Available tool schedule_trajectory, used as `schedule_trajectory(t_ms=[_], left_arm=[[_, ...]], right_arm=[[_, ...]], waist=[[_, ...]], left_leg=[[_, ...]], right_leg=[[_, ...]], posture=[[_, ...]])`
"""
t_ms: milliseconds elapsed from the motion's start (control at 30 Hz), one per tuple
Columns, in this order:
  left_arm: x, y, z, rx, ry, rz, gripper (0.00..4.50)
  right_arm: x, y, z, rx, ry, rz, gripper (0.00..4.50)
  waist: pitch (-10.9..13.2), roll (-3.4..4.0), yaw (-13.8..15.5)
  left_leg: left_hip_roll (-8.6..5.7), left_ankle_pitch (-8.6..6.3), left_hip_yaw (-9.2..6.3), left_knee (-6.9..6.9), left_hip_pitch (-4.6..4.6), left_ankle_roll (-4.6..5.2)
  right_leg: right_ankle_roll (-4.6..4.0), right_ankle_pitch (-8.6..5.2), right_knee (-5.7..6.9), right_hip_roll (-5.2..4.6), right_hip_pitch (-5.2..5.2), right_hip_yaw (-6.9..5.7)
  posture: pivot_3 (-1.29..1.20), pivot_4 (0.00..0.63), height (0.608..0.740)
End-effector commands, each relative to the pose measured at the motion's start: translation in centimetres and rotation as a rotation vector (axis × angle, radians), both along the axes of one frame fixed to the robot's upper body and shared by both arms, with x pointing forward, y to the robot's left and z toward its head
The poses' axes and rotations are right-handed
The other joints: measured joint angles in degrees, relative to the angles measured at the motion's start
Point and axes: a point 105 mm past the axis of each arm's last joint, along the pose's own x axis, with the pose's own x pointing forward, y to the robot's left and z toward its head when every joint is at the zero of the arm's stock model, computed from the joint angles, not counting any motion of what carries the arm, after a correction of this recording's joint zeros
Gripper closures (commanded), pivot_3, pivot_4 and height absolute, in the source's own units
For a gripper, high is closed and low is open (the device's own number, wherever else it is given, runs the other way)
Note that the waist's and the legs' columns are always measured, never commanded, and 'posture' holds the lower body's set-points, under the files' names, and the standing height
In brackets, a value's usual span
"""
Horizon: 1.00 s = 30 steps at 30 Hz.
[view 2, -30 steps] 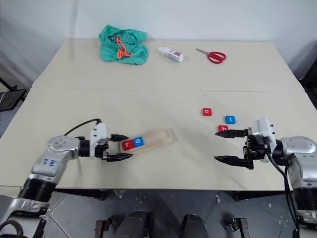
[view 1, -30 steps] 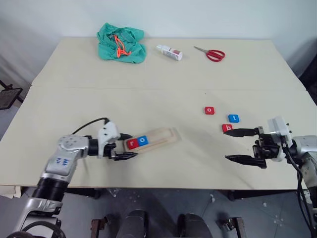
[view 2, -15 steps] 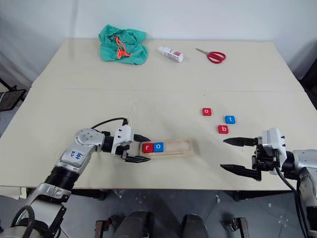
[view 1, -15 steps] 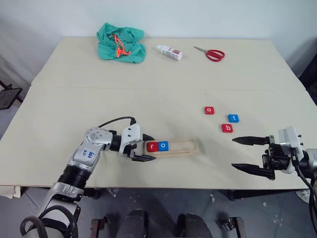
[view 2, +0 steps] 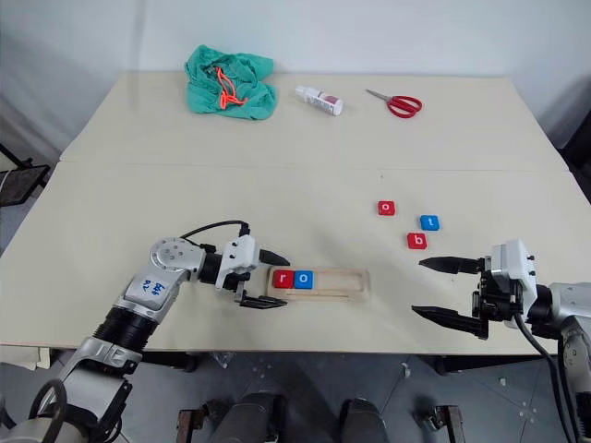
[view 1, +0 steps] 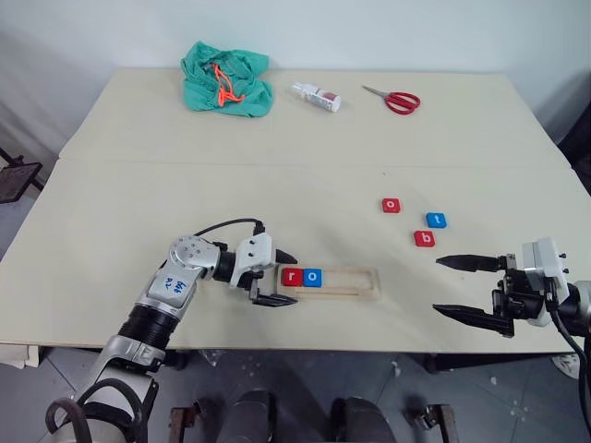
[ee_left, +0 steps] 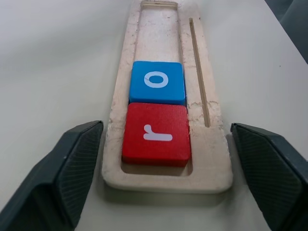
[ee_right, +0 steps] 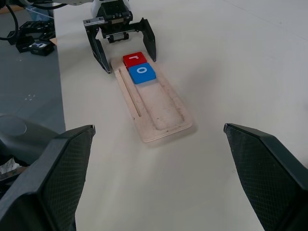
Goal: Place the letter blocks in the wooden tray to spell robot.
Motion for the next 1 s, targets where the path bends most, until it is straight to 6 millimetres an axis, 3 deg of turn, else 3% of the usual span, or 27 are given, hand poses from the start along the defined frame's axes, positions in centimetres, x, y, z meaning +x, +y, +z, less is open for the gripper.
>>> schedule_trajectory(t_ms=[33,300,467,600,833,933,1000], left_arm=[[-0.5,1.0,1.9,-0.029,-0.033,-0.003,0.04],[-2.1,5.0,5.3,-0.152,-0.03,0.011,0.04],[-0.9,7.8,7.9,-0.276,-0.159,0.105,0.04],[0.3,6.7,9.6,-0.388,-0.254,0.163,0.04],[-1.4,3.8,9.0,-0.412,-0.211,0.145,0.04],[-3.2,3.6,6.8,-0.386,-0.177,0.119,0.04],[-3.6,4.5,5.7,-0.393,-0.163,0.146,0.04]], right_arm=[[-0.2,-0.1,1.1,0.013,-0.044,-0.008,0.0],[-0.1,-0.2,0.8,0.061,-0.033,-0.083,0.0],[0.8,-0.3,0.4,0.117,-0.037,-0.214,0.0],[2.8,-1.2,-0.2,0.149,-0.064,-0.435,0.0],[4.6,-2.0,-1.2,0.167,-0.12,-0.698,0.0],[4.0,-1.6,-1.2,0.226,-0.172,-0.775,0.0],[3.2,-1.3,-2.0,0.216,-0.165,-0.809,0.0]], waist=[[0.0,0.0,-0.04],[0.0,0.01,-0.12],[0.0,0.0,0.09],[0.0,0.0,0.1],[0.0,0.01,-0.24],[-0.05,0.08,-0.5],[-0.08,0.15,-0.37]], left_leg=[[0.0,0.0,-0.01,0.0,-0.01,0.0],[0.02,0.0,-0.07,-0.01,-0.04,0.0],[-0.01,0.0,-0.17,0.1,-0.12,0.01],[-0.03,0.01,-0.18,0.11,-0.12,0.01],[-0.03,0.01,-0.15,-0.02,-0.14,0.01],[-0.01,0.01,-0.06,-0.06,-0.12,0.01],[0.01,0.01,-0.08,-0.13,-0.08,0.01]], right_leg=[[0.0,0.0,0.0,0.0,0.0,-0.01],[0.0,0.0,0.0,0.01,-0.03,-0.02],[0.0,0.0,0.0,-0.01,-0.02,-0.06],[0.0,0.0,0.03,-0.02,-0.02,-0.11],[0.01,0.01,0.08,-0.02,-0.13,-0.04],[0.01,0.01,0.09,0.0,-0.18,0.05],[0.01,0.01,0.12,0.02,-0.18,0.09]], posture=[[0.0,0.15,0.74],[0.0,0.15,0.74],[0.0,0.15,0.74],[0.0,0.15,0.74],[0.0,0.15,0.74],[0.0,0.15,0.74],[0.0,0.15,0.74]])
